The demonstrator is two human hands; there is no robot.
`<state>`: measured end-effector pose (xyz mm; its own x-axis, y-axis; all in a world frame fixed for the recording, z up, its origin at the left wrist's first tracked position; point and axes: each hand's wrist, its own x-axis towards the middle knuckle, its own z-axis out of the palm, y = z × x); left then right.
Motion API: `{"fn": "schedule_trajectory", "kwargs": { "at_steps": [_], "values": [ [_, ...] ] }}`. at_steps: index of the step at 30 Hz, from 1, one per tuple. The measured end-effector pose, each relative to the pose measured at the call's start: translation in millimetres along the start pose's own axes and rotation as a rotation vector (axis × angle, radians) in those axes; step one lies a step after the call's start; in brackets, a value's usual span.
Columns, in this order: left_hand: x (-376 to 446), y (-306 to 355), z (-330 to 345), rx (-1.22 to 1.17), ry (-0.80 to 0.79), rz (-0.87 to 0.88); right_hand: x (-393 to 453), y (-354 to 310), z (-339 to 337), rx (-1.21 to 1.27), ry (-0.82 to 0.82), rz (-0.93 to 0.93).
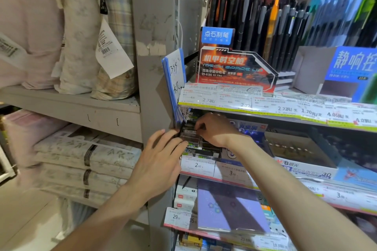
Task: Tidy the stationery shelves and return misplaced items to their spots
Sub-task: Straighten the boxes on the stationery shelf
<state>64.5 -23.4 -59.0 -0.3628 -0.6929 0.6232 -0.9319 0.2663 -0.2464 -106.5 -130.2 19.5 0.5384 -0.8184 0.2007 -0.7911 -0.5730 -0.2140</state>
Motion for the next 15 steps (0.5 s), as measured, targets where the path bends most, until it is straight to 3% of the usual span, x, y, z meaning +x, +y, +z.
{"fn": "schedule_trajectory", "kwargs": {
  "at_steps": [15],
  "values": [
    [1.1, 3.0, 2.6, -0.012, -0.051, -0.020, -10.7, 3.8, 4.3, 0.143, -0.060, 0.001]
  ]
}}
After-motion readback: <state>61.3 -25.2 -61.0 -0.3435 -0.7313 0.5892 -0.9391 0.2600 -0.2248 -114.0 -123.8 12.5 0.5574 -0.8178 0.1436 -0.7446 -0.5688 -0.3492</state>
